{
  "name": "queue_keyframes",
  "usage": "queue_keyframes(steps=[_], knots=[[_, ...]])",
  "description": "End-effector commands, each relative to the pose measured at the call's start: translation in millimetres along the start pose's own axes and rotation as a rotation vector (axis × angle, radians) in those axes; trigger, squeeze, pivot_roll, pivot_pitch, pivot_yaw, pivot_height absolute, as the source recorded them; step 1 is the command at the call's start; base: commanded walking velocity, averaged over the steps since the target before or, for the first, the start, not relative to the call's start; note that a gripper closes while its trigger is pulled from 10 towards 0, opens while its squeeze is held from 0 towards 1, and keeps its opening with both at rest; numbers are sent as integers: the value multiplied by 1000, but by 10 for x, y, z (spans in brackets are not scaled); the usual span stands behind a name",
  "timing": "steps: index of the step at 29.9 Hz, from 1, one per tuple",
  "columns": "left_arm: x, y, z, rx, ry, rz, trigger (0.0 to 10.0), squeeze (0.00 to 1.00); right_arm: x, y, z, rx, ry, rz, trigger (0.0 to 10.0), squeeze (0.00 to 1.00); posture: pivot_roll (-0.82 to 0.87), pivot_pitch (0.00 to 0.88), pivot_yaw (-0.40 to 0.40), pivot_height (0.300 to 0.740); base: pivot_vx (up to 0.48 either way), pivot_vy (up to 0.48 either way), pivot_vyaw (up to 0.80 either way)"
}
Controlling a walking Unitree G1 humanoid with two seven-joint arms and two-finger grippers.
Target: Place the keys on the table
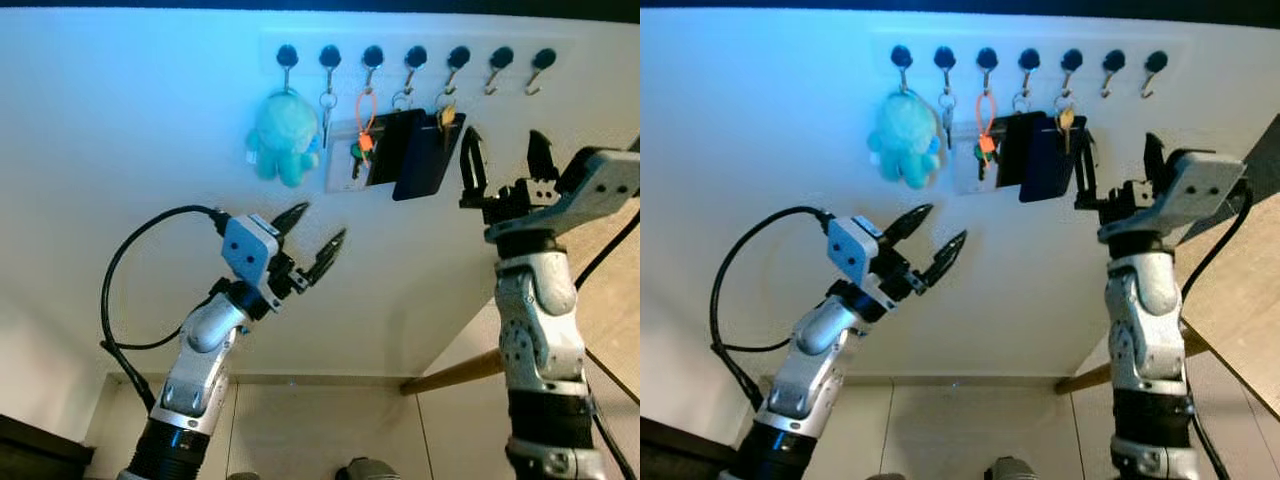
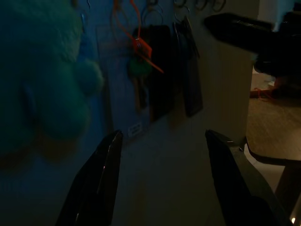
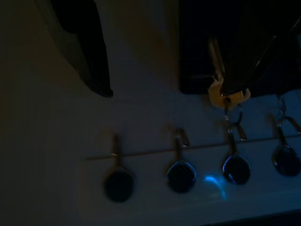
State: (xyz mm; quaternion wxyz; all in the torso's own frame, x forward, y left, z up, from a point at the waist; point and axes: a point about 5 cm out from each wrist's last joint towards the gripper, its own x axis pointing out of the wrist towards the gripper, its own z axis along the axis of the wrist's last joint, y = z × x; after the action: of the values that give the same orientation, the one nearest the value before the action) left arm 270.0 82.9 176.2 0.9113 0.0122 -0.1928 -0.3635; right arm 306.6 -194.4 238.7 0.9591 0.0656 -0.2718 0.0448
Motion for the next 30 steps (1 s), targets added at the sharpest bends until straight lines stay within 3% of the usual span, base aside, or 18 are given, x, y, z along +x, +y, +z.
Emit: queue_keyframes(steps=[1, 5, 6, 12, 30], knots=[[15, -24, 25, -6, -2, -17, 10000, 0, 32, -9, -49, -1, 41, 22, 10000, 0, 7, 97, -34, 740, 0, 0, 0], [19, -24, 47, 1, -9, -18, 10000, 0, 64, 9, -61, -2, 55, 52, 10000, 0, 7, 98, -33, 740, 0, 0, 0], [39, -32, 112, 13, -27, -27, 10000, 0, 96, 66, -60, -8, 64, 119, 10000, 0, 10, 100, -33, 740, 0, 0, 0], [80, -49, 193, -14, -53, -27, 10000, 0, 101, 168, -81, 10, 83, 209, 10000, 0, 13, 101, -35, 740, 0, 0, 0], [138, -95, 297, -28, -76, -54, 10000, 0, 79, 225, -102, 13, 106, 272, 9882, 0, 13, 103, -27, 740, 0, 0, 0]])
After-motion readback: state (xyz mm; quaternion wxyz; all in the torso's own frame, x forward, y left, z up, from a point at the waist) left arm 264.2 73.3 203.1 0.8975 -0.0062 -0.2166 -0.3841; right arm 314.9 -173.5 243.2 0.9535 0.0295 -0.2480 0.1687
